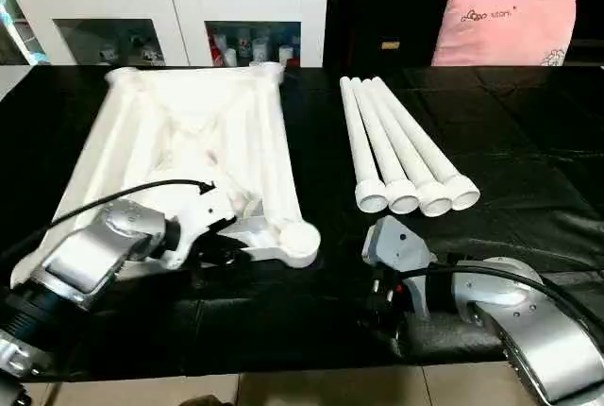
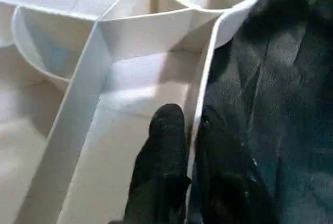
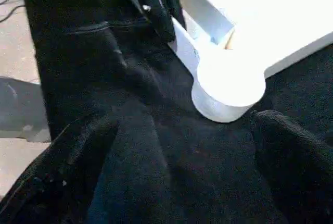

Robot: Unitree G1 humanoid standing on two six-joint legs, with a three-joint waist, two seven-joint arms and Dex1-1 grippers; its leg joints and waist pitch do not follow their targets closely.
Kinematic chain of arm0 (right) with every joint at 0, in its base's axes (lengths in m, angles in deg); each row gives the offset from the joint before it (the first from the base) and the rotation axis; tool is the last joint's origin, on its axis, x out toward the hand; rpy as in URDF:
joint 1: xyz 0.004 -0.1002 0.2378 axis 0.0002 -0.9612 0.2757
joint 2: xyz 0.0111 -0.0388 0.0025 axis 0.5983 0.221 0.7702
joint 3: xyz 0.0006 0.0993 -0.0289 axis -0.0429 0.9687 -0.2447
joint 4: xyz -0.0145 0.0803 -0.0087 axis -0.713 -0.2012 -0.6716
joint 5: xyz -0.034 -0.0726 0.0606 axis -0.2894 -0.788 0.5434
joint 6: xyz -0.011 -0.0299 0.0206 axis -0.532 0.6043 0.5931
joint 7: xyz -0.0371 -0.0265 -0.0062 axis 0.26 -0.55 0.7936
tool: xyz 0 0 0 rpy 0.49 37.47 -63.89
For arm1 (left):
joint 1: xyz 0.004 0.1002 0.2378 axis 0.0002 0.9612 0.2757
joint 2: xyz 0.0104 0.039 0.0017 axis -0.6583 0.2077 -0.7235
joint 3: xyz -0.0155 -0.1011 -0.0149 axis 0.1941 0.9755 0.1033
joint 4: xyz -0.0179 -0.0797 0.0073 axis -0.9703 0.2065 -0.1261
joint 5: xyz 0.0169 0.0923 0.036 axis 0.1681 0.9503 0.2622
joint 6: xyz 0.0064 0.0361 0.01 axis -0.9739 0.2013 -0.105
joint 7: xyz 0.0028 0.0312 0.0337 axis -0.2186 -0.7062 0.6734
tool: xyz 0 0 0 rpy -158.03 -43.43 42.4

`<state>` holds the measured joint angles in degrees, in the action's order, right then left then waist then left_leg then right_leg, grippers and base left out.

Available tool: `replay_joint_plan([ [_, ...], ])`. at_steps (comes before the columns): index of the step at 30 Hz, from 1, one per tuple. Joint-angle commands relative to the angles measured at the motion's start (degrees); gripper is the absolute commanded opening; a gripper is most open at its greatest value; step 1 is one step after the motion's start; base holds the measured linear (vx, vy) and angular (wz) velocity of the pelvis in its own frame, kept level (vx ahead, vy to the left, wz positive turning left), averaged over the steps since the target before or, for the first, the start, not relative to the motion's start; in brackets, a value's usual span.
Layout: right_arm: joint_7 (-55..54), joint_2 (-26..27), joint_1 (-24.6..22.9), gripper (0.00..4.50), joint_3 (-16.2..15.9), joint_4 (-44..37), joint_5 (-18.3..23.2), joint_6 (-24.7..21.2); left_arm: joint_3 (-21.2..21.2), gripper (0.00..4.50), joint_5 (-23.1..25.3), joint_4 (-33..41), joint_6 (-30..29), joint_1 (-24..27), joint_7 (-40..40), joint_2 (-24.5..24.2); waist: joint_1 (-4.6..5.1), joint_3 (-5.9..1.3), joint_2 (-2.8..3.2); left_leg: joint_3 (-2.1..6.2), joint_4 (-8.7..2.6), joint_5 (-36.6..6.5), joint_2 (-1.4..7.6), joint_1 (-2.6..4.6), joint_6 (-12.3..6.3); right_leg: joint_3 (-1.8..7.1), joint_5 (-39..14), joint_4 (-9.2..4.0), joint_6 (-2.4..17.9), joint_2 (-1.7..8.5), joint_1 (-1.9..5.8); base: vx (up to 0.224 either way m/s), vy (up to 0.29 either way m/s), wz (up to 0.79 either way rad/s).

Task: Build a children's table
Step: Move table base

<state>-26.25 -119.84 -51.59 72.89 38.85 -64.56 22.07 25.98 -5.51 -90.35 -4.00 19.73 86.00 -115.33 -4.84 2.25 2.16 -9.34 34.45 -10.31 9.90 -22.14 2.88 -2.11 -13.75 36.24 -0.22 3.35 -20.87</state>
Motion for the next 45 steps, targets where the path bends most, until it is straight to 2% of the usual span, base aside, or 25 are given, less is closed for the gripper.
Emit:
replay_joint_plan([
  [1,-1.4,0.6,0.7,4.5,1.0,0.7,-0.9,1.2,3.1,0.26,-0.9,1.4,-2.0,0.6,-2.8,0.4,-0.35,-3.29,0.06,1.31,-3.62,-7.8,3.14,1.04,-3.38,2.29,3.6,-3.96,15.2,4.74,2.27,0.0,0.0,0.0],
  [3,-3.1,1.6,1.3,4.5,1.5,1.6,-1.6,1.4,3.6,0.07,-0.9,1.9,-1.8,1.3,-4.7,1.9,-0.25,-3.23,0.1,1.27,-3.64,-8.0,3.12,1.01,-3.45,2.28,3.0,-4.07,15.3,4.76,2.19,0.0,0.0,0.0],
  [7,-4.5,2.4,1.7,4.5,1.7,2.4,-2.1,1.4,3.4,0.01,0.6,1.3,1.1,2.2,-7.6,3.8,-0.31,-3.24,0.0,1.27,-3.63,-8.0,3.16,1.03,-3.44,2.34,2.7,-4.14,14.8,4.63,2.24,0.0,0.0,0.0],
  [12,-5.0,2.6,1.9,4.5,1.9,2.5,-2.4,1.5,2.6,0.01,1.7,0.5,3.4,2.1,-8.3,4.1,-0.37,-3.21,0.06,1.27,-3.67,-8.5,3.16,1.1,-3.44,2.36,2.0,-4.27,13.9,4.61,2.18,0.0,0.0,0.0],
  [20,-6.4,3.2,2.1,4.5,2.7,3.0,-2.7,1.3,2.4,0.01,1.7,0.8,8.9,2.3,-7.3,4.0,-0.4,-3.21,0.19,1.27,-3.75,-9.0,3.18,1.13,-2.95,2.38,1.8,-4.25,13.8,4.63,2.08,0.0,0.0,0.0],
  [21,-6.9,3.5,2.3,4.5,3.0,3.1,-2.6,0.8,2.9,0.44,1.0,0.8,9.5,2.2,-6.9,4.4,-0.44,-3.19,0.18,1.27,-3.75,-8.6,3.16,1.06,-3.02,2.36,2.1,-4.24,13.8,4.64,2.11,0.0,0.0,0.0],
  [24,-8.7,4.5,3.0,4.5,4.0,3.9,-2.1,-1.0,3.8,0.44,0.0,1.2,9.0,2.0,-6.7,5.0,-0.48,-3.24,0.24,1.24,-3.67,-7.9,3.16,1.05,-3.11,2.3,2.7,-4.12,14.4,4.67,2.13,0.0,0.0,0.0],
  [25,-8.7,4.5,3.0,4.5,4.0,3.9,-2.1,-1.0,3.8,0.69,0.0,1.2,9.0,2.0,-6.7,5.0,-0.5,-3.24,0.21,1.2,-3.64,-7.8,3.12,1.07,-3.16,2.31,2.8,-4.11,14.4,4.62,2.13,0.0,0.0,0.0],
  [26,-10.2,6.0,4.2,4.5,5.6,4.9,-0.7,-2.6,4.3,0.8,-0.7,2.0,8.4,2.0,-6.5,5.1,-0.54,-3.21,0.14,1.16,-3.64,-7.7,3.15,1.08,-3.3,2.38,2.9,-4.09,14.3,4.66,2.12,0.0,0.0,0.0],
  [27,-10.8,6.7,4.7,4.5,6.4,5.1,0.4,-4.1,4.6,0.85,-1.1,2.5,8.1,2.0,-6.4,5.2,-0.47,-3.27,0.35,1.15,-3.65,-7.4,3.04,1.08,-3.51,2.31,2.9,-4.0,14.5,4.64,2.03,0.0,0.0,0.0],
  [28,-12.2,8.3,5.7,4.5,7.6,5.2,1.7,-5.3,5.3,0.85,-1.9,3.3,7.9,2.1,-6.2,5.3,-0.45,-3.23,0.13,1.16,-3.66,-7.5,3.13,1.06,-3.44,2.28,2.6,-4.09,14.4,4.61,2.09,0.0,0.0,0.0],
  [30,-12.3,8.4,5.7,4.5,7.7,5.2,1.8,-5.4,5.4,0.97,-2.0,3.4,7.9,2.1,-6.2,5.3,-0.46,-3.26,0.35,1.17,-3.67,-7.4,3.11,1.08,-3.37,2.27,2.1,-4.02,14.5,4.69,2.0,0.0,0.0,0.0],
  [31,-13.9,10.5,6.8,4.5,9.0,5.3,3.6,-6.9,6.3,1.24,-2.9,4.4,7.4,2.3,-6.2,5.5,-0.41,-3.28,0.29,1.09,-3.65,-7.1,3.04,1.07,-3.31,2.31,2.1,-3.95,14.5,4.61,2.0,0.0,0.0,0.0],
  [32,-13.9,10.5,6.8,4.5,9.0,5.3,3.6,-6.9,6.3,1.24,-2.9,4.4,7.4,2.3,-6.2,5.5,-0.48,-3.4,0.35,1.09,-3.59,-6.7,3.07,1.11,-3.22,2.25,2.3,-3.9,14.4,4.6,2.01,0.0,0.0,0.0],
  [33,-15.9,12.6,8.1,4.5,9.7,5.7,4.7,-8.4,7.9,1.28,-4.3,5.6,7.0,2.7,-6.5,5.8,-0.42,-3.24,0.04,1.04,-3.68,-6.9,3.05,1.05,-3.15,2.25,1.9,-4.07,14.0,4.52,2.03,0.0,0.0,0.0],
  [34,-15.9,12.6,8.1,4.5,9.7,5.7,4.7,-8.4,7.9,1.28,-4.3,5.6,7.0,2.7,-6.5,5.8,-0.38,-3.27,0.19,1.04,-3.68,-6.7,3.01,1.08,-3.02,2.25,1.9,-3.9,14.2,4.52,1.99,0.0,0.0,0.0],
  [35,-18.4,14.8,9.5,4.5,9.9,6.3,4.5,-9.4,9.8,1.48,-5.7,6.9,6.5,3.4,-7.2,6.1,-0.3,-3.29,-0.14,0.94,-3.72,-6.8,3.01,1.09,-2.95,2.21,1.2,-4.07,14.0,4.49,1.9,0.0,0.0,0.0],
  [36,-20.3,16.1,10.6,4.5,9.1,6.8,3.1,-9.4,11.6,1.63,-6.9,8.3,6.6,4.2,-8.1,6.5,-0.1,-3.29,-0.17,1.03,-3.79,-5.8,2.93,0.85,-2.58,2.11,1.4,-3.7,14.4,4.61,1.99,0.0,0.0,0.0],
  [37,-21.1,16.6,11.0,4.5,8.6,7.1,2.3,-9.2,12.4,1.7,-7.4,9.0,6.7,4.6,-8.5,6.7,-0.22,-3.31,0.04,0.83,-3.64,-6.4,2.96,1.22,-2.44,2.19,0.2,-4.06,13.9,4.48,1.7,0.0,0.0,0.0],
  [38,-21.5,16.9,11.2,4.5,8.4,7.2,1.9,-9.1,12.8,1.7,-7.6,9.3,6.7,4.7,-8.7,6.8,-0.22,-3.26,0.06,0.87,-3.67,-6.4,3.06,1.16,-2.26,2.25,0.2,-3.93,13.8,4.5,1.7,0.0,0.0,0.0],
  [39,-22.3,17.4,11.5,4.5,7.9,7.6,0.8,-7.9,14.0,1.69,-7.7,10.0,7.6,5.2,-10.3,7.4,-0.26,-3.21,-0.15,0.79,-3.78,-6.4,2.96,1.11,-2.06,2.27,-0.1,-4.07,13.2,4.37,1.78,0.0,0.0,0.0],
  [40,-24.5,19.3,12.1,4.5,7.2,9.1,-2.2,-2.5,17.6,2.04,-7.4,12.1,9.9,6.7,-16.3,9.6,-0.17,-3.33,-0.33,0.81,-3.71,-6.3,3.28,1.06,-1.8,2.24,0.7,-3.84,13.5,4.54,1.74,0.0,0.0,0.0],
  [41,-25.2,20.0,12.2,4.5,7.3,9.4,-2.5,-1.5,18.6,2.04,-7.2,12.6,10.3,7.1,-18.0,10.3,-0.02,-3.21,-0.19,0.71,-3.73,-6.4,3.07,0.89,-1.62,2.22,0.7,-4.01,13.2,4.55,1.75,0.0,0.0,0.0],
  [43,-27.0,22.7,11.6,4.5,8.8,9.5,-1.3,-0.2,21.2,2.2,-6.3,15.1,9.5,9.0,-23.4,12.3,-0.18,-3.31,-0.31,0.74,-3.69,-5.8,3.1,0.94,-2.09,2.3,1.8,-3.87,12.5,4.43,1.81,0.0,0.0,0.0],
  [45,-28.3,23.4,10.6,4.5,8.6,8.9,-1.6,-0.5,21.8,2.32,-4.1,17.4,8.4,11.0,-27.2,13.0,-0.1,-3.21,-0.36,0.79,-3.77,-5.8,3.05,0.95,-2.51,2.25,1.8,-4.03,11.6,4.22,1.74,0.0,0.0,0.0],
])
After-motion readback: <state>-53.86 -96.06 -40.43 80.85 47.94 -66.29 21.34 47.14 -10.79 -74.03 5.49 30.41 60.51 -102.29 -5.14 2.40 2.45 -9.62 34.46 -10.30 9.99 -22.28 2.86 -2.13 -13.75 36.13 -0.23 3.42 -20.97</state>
